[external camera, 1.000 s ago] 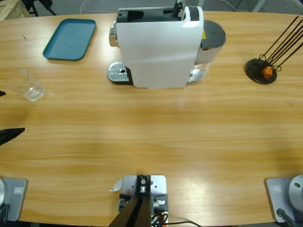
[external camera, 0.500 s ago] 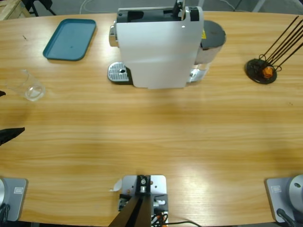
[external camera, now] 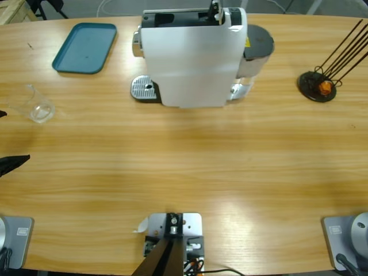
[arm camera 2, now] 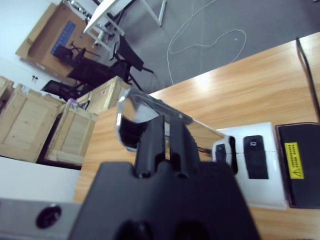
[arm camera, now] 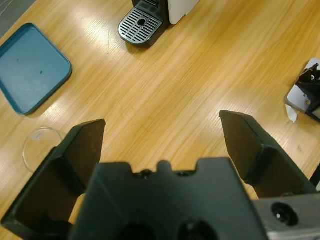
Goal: Pour coffee
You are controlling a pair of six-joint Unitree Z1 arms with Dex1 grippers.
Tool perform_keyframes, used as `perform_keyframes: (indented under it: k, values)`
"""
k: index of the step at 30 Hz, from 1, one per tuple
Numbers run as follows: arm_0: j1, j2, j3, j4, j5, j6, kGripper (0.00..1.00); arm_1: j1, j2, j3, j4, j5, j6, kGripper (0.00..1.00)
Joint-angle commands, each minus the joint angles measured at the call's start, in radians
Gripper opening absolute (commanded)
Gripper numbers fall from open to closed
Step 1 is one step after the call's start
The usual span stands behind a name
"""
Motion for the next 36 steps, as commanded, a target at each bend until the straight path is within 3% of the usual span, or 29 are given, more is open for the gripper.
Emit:
perform_keyframes:
  k: [1,36]
  values:
    - [0.009,-0.005,0.018,0.013,0.013,-0.016,0.987,-0.022,0.155,-0.018,-0.103,0.107,-0.049,0.000]
    - [0.015,0.008,0.020,0.012,0.018,-0.036,0.987,0.051,0.310,-0.018,-0.125,0.146,-0.109,0.000]
